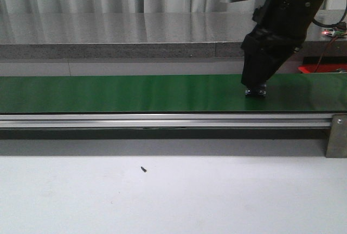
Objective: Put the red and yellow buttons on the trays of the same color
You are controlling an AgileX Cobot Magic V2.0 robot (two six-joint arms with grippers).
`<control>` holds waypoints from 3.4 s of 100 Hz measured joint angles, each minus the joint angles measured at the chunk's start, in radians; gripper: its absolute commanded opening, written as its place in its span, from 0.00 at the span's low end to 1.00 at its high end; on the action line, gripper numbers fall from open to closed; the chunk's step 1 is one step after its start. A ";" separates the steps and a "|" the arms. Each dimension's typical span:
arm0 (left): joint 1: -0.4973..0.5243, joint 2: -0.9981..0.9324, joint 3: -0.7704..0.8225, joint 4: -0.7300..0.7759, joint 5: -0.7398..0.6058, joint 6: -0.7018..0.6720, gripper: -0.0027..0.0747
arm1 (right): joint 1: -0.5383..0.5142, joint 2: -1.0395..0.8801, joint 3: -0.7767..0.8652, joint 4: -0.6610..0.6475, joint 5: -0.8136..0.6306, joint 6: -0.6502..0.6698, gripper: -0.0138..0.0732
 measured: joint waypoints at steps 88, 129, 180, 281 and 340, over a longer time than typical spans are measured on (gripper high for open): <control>0.000 0.000 0.000 0.000 0.000 0.000 0.01 | -0.639 -0.414 0.264 0.002 0.075 0.242 0.25; 0.000 0.000 0.000 0.000 0.000 0.001 0.01 | -0.770 -0.454 0.484 0.000 -0.102 0.266 0.25; 0.000 0.000 0.000 0.000 0.000 0.001 0.01 | -0.798 -0.240 0.505 0.000 -0.221 0.266 0.25; 0.000 0.000 0.000 0.000 0.000 0.002 0.01 | -0.798 -0.283 0.505 -0.020 -0.224 0.268 0.76; 0.000 0.000 0.000 0.000 0.000 0.002 0.01 | -0.712 -0.682 0.505 -0.018 -0.164 0.268 0.08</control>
